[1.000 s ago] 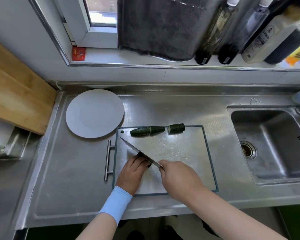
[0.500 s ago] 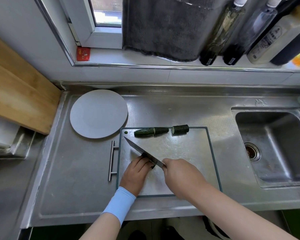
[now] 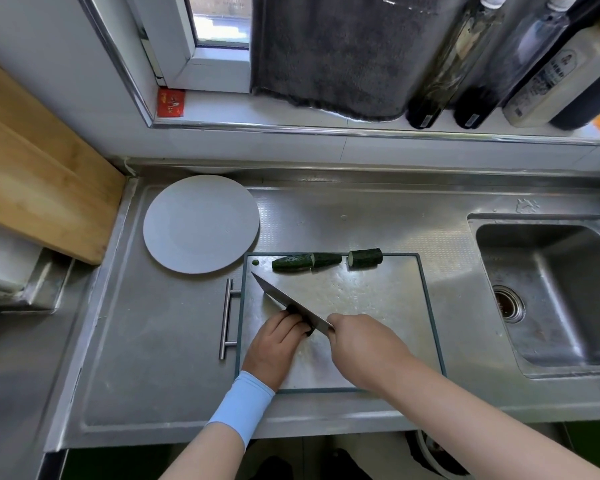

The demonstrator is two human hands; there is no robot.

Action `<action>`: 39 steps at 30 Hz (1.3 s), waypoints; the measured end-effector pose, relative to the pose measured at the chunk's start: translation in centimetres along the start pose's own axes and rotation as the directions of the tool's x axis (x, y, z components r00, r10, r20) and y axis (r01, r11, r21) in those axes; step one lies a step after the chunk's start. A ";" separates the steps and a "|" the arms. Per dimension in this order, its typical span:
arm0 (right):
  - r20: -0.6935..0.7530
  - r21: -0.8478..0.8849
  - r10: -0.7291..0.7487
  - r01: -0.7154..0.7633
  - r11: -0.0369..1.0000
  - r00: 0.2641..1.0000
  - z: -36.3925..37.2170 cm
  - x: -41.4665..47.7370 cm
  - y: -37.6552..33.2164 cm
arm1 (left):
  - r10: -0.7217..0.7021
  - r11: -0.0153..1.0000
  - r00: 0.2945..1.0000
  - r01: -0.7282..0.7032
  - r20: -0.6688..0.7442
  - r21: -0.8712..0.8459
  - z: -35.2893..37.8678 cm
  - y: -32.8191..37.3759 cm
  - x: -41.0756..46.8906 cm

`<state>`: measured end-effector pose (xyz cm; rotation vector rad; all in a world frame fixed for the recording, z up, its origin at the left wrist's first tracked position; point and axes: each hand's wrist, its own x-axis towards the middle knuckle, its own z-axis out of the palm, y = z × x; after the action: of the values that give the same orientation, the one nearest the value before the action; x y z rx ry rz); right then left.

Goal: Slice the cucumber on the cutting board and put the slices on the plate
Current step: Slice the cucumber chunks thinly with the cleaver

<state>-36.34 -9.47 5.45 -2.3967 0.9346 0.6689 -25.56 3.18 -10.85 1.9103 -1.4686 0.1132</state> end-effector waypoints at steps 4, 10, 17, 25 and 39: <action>-0.003 0.007 -0.016 0.016 1.000 1.000 0.3 0.0 0.2 | -0.001 1.000 1.000 0.001 0.006 -0.006 0.0 0.0 -0.1; -0.015 0.026 -0.032 0.032 0.999 0.999 0.7 0.4 0.6 | -0.010 1.000 1.000 0.010 -0.001 -0.009 0.0 0.0 0.0; -0.031 0.102 -0.042 0.045 0.994 0.999 3.0 1.2 1.2 | -0.008 1.000 1.000 0.008 -0.017 -0.009 0.1 -0.1 0.0; -0.040 0.131 -0.062 0.067 0.989 0.997 3.8 1.4 2.3 | -0.027 1.000 1.000 0.027 0.011 -0.002 0.2 -0.2 -0.1; -0.044 0.159 -0.054 0.060 0.986 0.998 4.4 1.5 2.6 | -0.013 1.000 1.000 0.013 0.024 0.000 -0.1 -0.1 0.0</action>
<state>-38.40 -9.31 0.59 -2.2925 0.8971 0.5071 -25.47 3.26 -10.81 1.9276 -1.4713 0.0848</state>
